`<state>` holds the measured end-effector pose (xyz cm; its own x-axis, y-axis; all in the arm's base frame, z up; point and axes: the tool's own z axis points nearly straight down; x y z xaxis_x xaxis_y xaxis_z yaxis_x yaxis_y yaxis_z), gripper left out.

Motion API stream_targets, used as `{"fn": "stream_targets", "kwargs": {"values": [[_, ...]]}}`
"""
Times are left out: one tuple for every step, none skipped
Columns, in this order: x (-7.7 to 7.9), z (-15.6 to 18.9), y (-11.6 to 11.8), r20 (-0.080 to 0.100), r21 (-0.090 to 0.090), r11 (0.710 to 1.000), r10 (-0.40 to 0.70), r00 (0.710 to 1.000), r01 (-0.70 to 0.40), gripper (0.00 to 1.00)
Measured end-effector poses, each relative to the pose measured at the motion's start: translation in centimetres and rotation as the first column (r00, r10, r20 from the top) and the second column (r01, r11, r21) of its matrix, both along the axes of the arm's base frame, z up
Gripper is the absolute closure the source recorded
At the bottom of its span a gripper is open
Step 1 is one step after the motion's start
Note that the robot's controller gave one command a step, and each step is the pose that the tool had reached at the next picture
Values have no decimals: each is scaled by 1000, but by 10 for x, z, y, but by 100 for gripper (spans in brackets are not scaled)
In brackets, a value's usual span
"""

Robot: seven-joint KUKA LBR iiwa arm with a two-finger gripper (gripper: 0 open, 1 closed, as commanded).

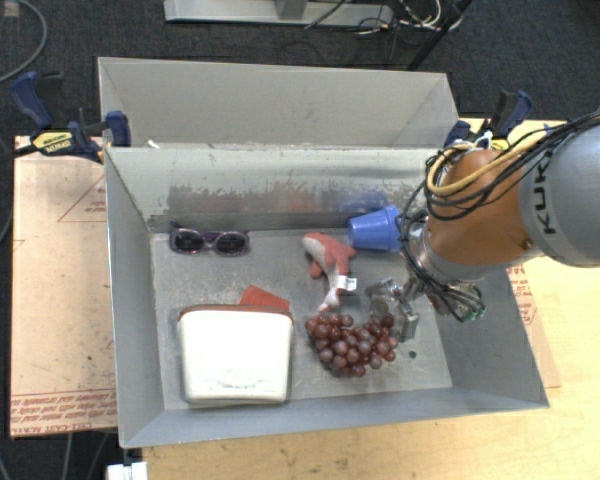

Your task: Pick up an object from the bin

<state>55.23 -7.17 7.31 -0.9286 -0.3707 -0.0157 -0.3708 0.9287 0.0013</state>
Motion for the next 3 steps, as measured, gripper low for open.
{"fn": "stream_targets", "kwargs": {"values": [[-18, 116, 6, 4, 0, 998, 60, 998, -60, 100], [-18, 116, 6, 4, 0, 998, 60, 998, -60, 0], [-18, 116, 6, 4, 0, 998, 60, 998, -60, 0]]}}
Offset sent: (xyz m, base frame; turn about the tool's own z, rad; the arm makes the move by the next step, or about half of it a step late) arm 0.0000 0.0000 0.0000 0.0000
